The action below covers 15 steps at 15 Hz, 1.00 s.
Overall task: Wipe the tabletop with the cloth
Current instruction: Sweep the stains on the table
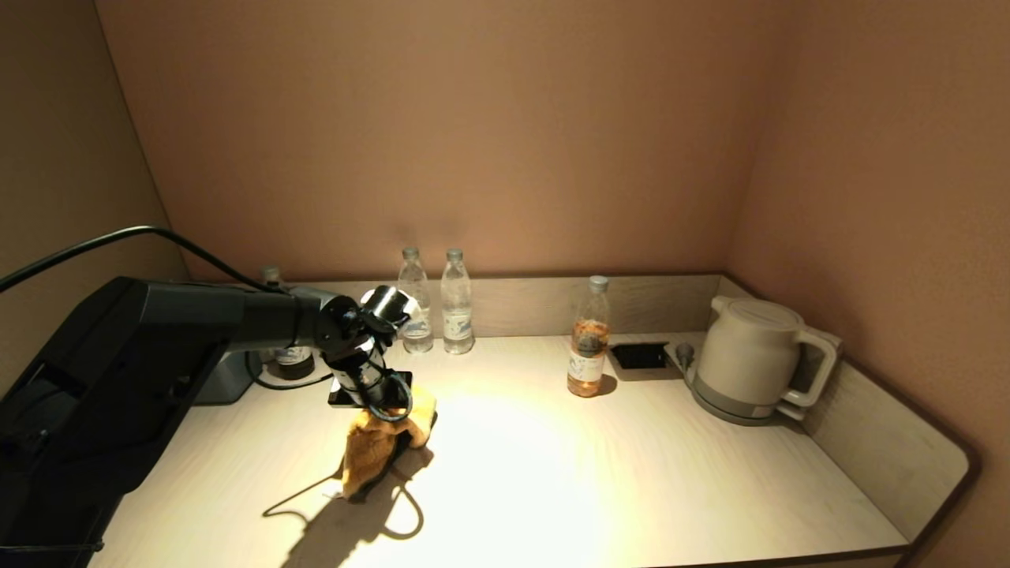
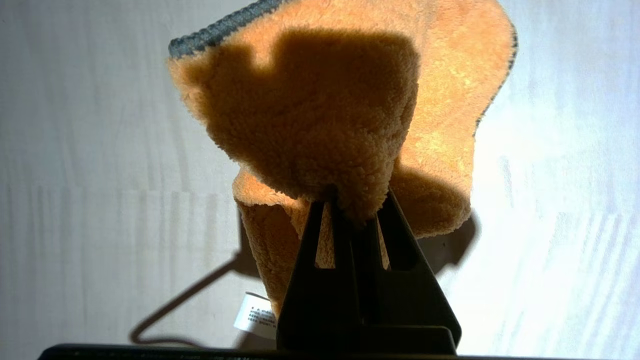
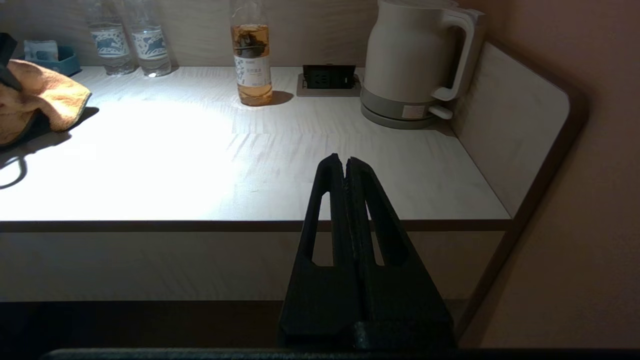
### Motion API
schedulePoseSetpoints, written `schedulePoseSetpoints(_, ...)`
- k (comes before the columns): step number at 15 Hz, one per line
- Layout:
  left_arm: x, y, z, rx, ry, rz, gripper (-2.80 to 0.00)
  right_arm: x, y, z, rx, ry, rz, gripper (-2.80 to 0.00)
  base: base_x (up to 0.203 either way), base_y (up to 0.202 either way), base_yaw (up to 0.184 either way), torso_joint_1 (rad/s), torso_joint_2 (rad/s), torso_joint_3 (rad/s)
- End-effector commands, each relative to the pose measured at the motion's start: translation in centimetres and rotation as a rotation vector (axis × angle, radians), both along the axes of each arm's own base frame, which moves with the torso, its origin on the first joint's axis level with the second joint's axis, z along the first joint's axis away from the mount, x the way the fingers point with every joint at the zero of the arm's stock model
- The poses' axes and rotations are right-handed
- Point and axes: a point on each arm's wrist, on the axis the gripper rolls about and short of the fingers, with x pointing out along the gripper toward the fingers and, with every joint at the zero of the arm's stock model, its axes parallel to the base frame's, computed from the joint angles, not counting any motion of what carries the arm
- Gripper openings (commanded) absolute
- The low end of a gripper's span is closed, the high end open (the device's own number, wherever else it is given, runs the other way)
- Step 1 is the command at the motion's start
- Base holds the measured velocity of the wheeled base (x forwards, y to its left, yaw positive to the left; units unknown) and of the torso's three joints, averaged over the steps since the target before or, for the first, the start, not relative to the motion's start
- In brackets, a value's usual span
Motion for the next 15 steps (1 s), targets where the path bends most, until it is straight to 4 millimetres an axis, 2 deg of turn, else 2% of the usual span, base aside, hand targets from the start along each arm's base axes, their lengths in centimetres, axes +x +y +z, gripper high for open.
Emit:
schedulePoseSetpoints(1, 1.0, 0.5, -0.8, 0.001, -0.039, 0.003, -2.80, 0.0, 0.0, 0.0, 0.000, 0.001, 0.001, -2.80, 0.000, 0.000, 0.000, 0.000, 0.00, 0.000)
schedulePoseSetpoints(3, 2.3, 1.5, -1.3, 0.006, -0.101, 0.014, -2.80, 0.0, 0.0, 0.0, 0.000, 0.002, 0.001, -2.80, 0.000, 0.000, 0.000, 0.000, 0.00, 0.000)
schedulePoseSetpoints(6, 3.5, 2.6, -2.8, 0.082, -0.150, 0.053, -2.80, 0.0, 0.0, 0.0, 0.000, 0.001, 0.001, -2.80, 0.000, 0.000, 0.000, 0.000, 0.00, 0.000)
schedulePoseSetpoints(8, 3.8, 2.9, -3.0, 0.099, -0.162, 0.059, -2.80, 0.0, 0.0, 0.0, 0.000, 0.001, 0.001, -2.80, 0.000, 0.000, 0.000, 0.000, 0.00, 0.000)
schedulePoseSetpoints(12, 6.1, 4.8, -4.3, 0.136, -0.282, 0.057, -2.80, 0.0, 0.0, 0.0, 0.000, 0.001, 0.001, -2.80, 0.000, 0.000, 0.000, 0.000, 0.00, 0.000)
schedulePoseSetpoints(14, 6.3, 5.0, -4.4, 0.142, -0.287, 0.057, -2.80, 0.0, 0.0, 0.0, 0.000, 0.001, 0.001, -2.80, 0.000, 0.000, 0.000, 0.000, 0.00, 0.000)
schedulePoseSetpoints(15, 6.8, 5.6, -5.2, 0.151, -0.304, 0.059, -2.80, 0.0, 0.0, 0.0, 0.000, 0.001, 0.001, -2.80, 0.000, 0.000, 0.000, 0.000, 0.00, 0.000)
